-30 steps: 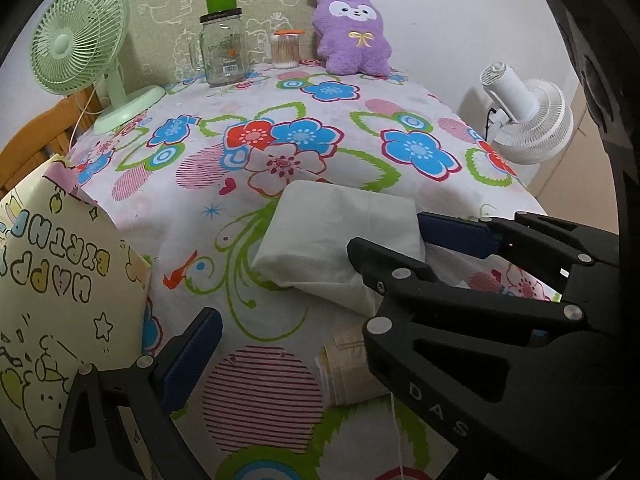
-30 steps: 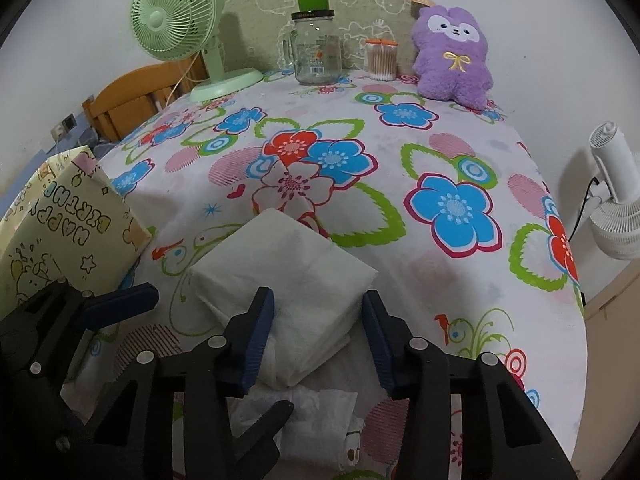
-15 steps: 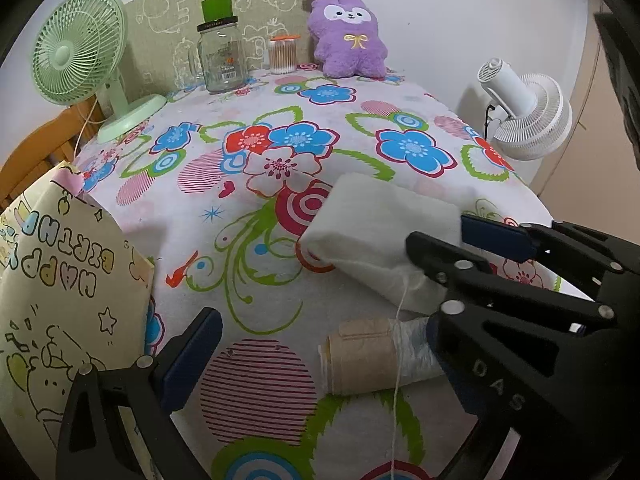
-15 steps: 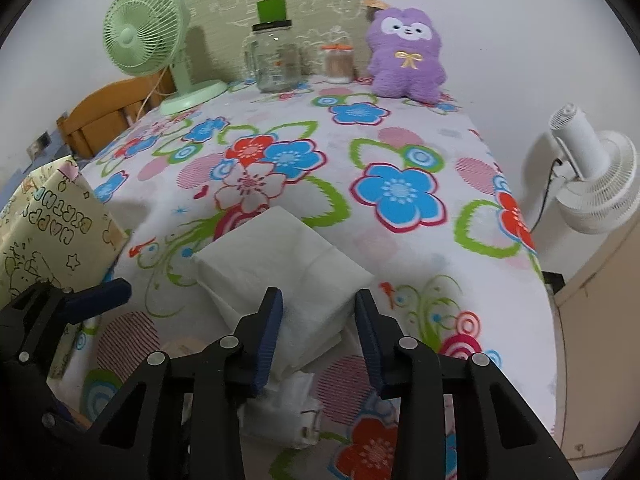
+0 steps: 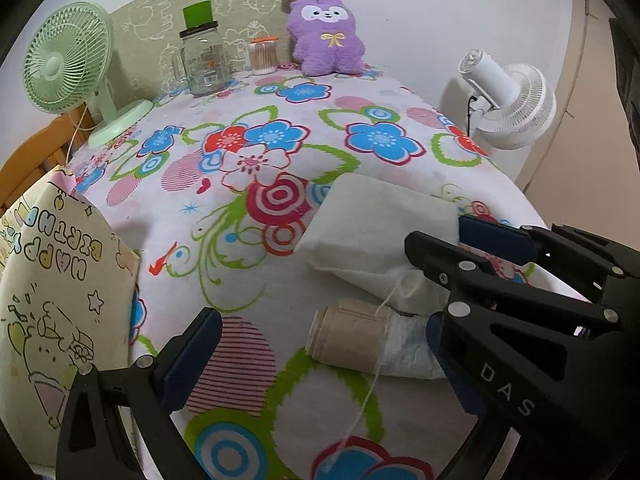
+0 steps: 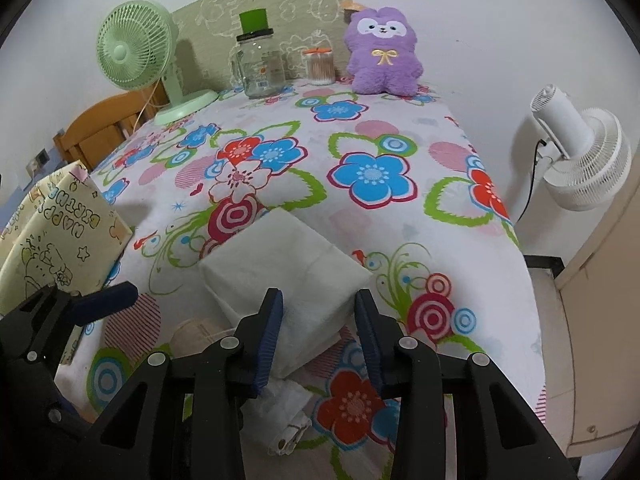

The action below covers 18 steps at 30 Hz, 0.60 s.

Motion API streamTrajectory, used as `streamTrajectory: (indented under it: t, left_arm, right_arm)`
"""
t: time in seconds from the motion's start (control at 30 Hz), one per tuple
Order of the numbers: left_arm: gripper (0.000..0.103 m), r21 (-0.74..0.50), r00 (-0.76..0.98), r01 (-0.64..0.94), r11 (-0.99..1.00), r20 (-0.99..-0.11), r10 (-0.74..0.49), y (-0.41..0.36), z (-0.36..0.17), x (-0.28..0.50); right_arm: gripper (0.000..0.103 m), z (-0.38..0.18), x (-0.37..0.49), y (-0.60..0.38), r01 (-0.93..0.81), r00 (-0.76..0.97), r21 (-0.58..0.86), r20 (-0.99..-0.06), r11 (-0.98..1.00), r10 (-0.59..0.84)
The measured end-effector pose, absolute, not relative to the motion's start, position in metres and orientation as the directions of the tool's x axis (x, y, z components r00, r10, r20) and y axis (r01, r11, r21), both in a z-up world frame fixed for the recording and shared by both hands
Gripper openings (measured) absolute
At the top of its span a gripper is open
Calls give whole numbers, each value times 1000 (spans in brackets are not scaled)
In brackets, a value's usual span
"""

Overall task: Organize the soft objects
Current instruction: 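Move both tools down to the white folded cloth pad and rolled cloth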

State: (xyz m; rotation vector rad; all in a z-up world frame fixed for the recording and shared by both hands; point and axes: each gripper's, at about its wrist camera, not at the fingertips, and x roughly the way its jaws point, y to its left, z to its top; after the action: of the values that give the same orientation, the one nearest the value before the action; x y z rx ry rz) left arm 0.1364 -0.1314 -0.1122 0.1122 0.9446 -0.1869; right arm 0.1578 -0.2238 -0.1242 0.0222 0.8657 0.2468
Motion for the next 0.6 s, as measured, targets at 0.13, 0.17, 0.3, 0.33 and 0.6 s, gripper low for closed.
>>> streamTrajectory:
  t: [0.13,0.17,0.3,0.33,0.6]
  left_arm:
    - [103,9,579,233,972,-805,-132,-137,-109,129]
    - [103,4,579,240,971,-803,-140,-139,-108,127]
    - [103,7,577,248,969,-804,-142,-144,-112,123]
    - [103,5,581,244,970,-801,-142,-144,-112,122]
    - [57,-56,557,287,956,-803,-214,-146,-113,120]
  right_arm:
    - [41,-121,152,-226,-205,629,114,-746,972,220]
    - [42,-120,151,-227,-206,631,112,-744,972,219]
    - [51,-120,145,-229,-202,629,117,-746,972,220]
    - [54,-121,143,-229,-201,626,122,-747,972,223]
    - [67,-125,138,-232,-174,621,126,-756,977,208]
